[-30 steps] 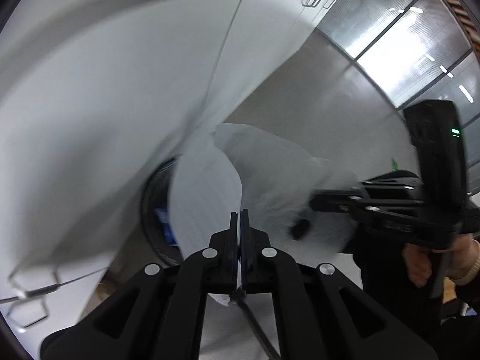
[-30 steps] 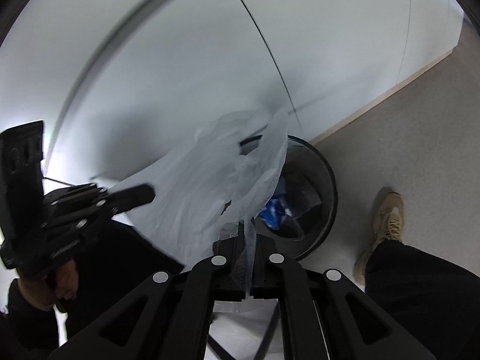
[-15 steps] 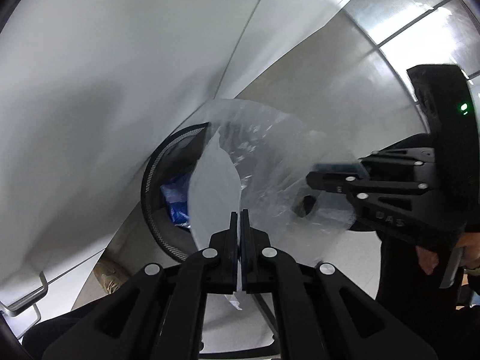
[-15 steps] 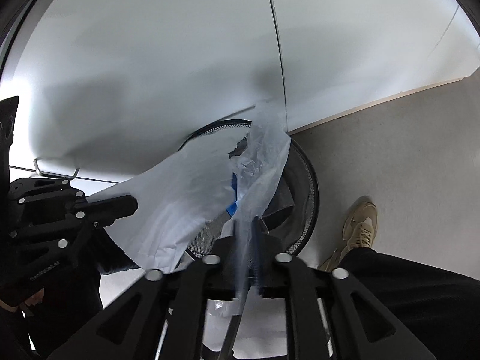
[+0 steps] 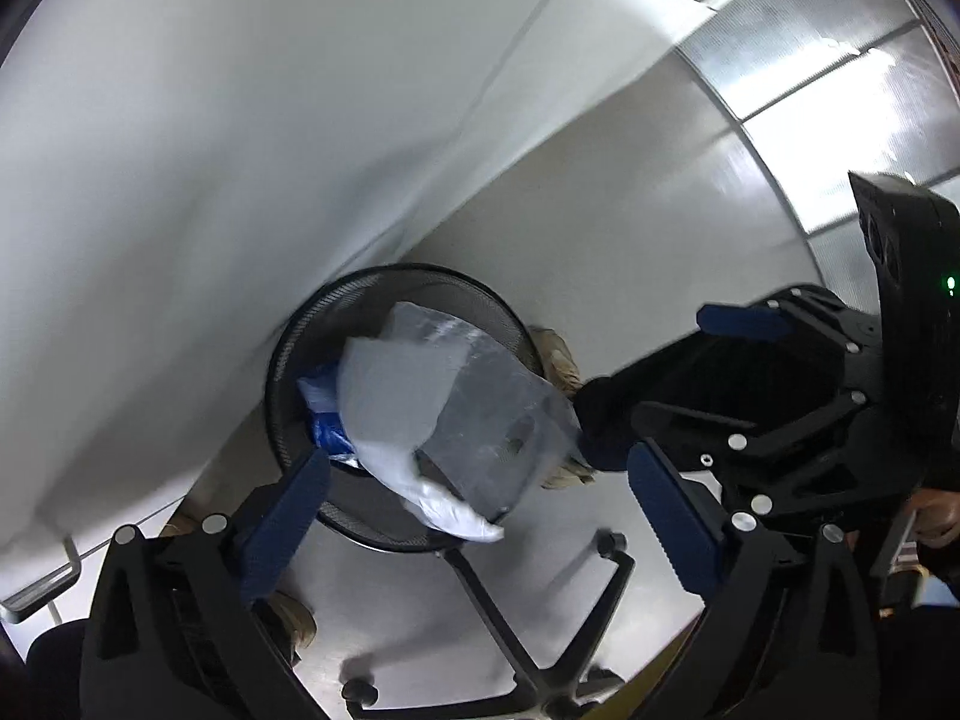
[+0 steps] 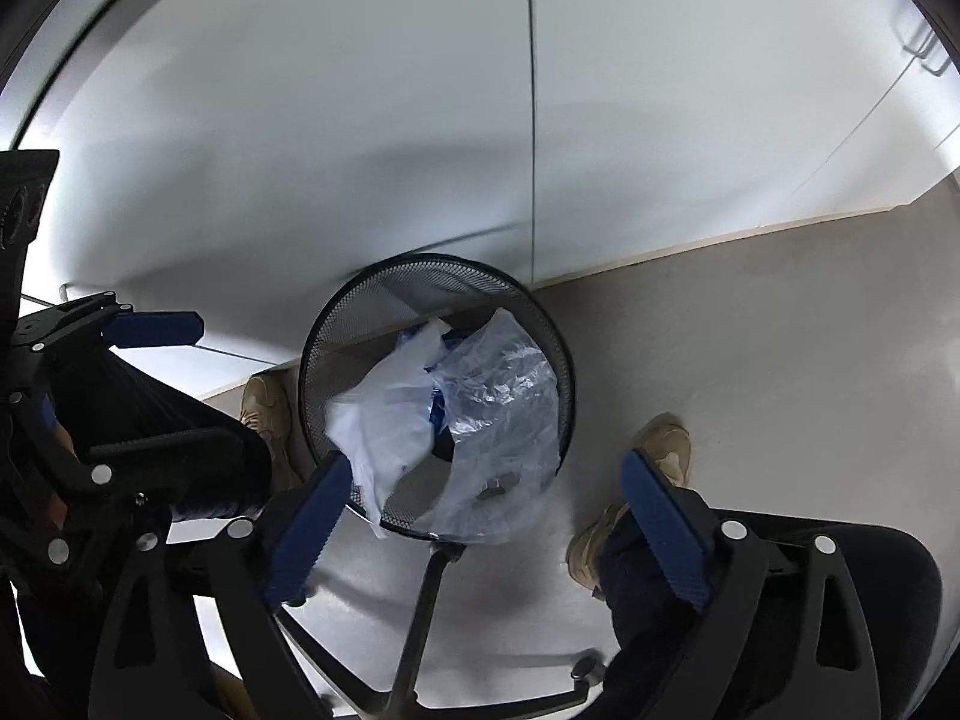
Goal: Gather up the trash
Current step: 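Lower both tools over the wastebasket and open them to drop the wrap, then raise both open tools back up to the counter, then close the left tool on the clear plastic bag while the right tool grasps the Colgate box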
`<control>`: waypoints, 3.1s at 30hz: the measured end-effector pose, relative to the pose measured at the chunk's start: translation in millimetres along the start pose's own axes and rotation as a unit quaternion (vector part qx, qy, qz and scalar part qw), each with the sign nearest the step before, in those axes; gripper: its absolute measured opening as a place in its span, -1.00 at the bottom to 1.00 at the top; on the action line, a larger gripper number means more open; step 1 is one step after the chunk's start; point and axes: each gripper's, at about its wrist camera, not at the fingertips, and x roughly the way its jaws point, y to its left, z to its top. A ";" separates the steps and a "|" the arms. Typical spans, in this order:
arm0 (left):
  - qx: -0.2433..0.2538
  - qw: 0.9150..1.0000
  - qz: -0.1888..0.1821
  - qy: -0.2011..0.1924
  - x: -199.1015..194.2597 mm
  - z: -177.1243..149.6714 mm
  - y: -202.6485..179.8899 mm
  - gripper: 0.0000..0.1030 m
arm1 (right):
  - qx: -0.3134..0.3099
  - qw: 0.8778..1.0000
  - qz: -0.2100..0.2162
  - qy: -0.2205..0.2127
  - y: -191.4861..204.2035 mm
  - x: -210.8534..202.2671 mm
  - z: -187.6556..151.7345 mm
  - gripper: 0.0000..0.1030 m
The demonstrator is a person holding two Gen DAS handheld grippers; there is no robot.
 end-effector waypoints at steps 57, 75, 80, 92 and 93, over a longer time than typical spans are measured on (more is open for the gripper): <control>0.021 0.893 0.217 -0.393 -481.9 -20.3 -44.4 0.92 | -0.084 0.935 0.070 -0.338 30.8 -368.7 69.7 0.93; -0.143 0.895 0.229 -0.355 -504.6 154.0 135.3 0.92 | -0.298 0.901 0.046 -0.311 141.2 -367.9 297.4 0.93; -0.177 0.883 0.254 -0.354 -499.7 165.6 153.5 0.92 | -0.366 0.890 0.024 -0.269 173.0 -364.7 352.5 0.93; -0.134 0.873 0.322 -0.341 -480.7 177.2 141.8 0.92 | -0.553 0.809 -0.043 -0.194 207.4 -306.0 401.5 0.93; -0.131 0.875 0.320 -0.338 -477.9 178.9 140.3 0.92 | -0.566 0.802 -0.045 -0.185 207.8 -301.2 400.7 0.93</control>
